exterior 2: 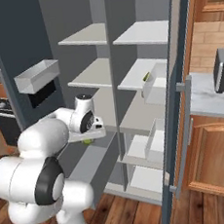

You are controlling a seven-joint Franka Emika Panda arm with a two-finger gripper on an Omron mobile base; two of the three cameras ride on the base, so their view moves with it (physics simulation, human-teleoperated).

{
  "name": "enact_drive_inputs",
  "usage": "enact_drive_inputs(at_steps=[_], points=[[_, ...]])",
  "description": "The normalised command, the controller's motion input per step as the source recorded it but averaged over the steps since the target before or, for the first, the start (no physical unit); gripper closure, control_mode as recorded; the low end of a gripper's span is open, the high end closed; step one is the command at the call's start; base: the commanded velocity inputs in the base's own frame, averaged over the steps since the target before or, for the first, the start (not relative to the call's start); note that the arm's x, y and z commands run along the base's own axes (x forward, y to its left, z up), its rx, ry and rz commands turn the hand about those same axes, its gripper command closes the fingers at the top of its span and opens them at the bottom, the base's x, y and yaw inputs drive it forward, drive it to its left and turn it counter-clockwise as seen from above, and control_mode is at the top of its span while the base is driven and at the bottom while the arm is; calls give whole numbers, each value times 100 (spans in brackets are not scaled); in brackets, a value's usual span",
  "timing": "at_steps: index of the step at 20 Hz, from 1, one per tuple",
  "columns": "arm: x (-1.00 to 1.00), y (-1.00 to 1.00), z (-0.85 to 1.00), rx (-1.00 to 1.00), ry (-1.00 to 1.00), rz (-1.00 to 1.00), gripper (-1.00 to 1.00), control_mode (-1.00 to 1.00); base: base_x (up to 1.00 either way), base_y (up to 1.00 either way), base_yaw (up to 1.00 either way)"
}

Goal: Take the mango and lemon wedge from the fridge shelf and place them in the freezer drawer to begin freezing them.

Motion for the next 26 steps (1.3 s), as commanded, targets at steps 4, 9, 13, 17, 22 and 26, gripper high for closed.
enact_drive_inputs(at_steps=[4, 9, 13, 17, 22, 26], points=[[49, 17, -86, 0, 1, 30, 100, -100, 0, 0, 0], [35, 15, -81, 1, 0, 28, 100, -100, 0, 0, 0], [19, 19, -87, 2, 0, 22, 100, -100, 0, 0, 0], [11, 26, -72, 1, 1, 17, 100, -100, 0, 0, 0], [16, 15, -56, 2, 5, 11, 100, -100, 0, 0, 0], [23, 5, -53, 6, 1, 11, 100, -100, 0, 0, 0]])
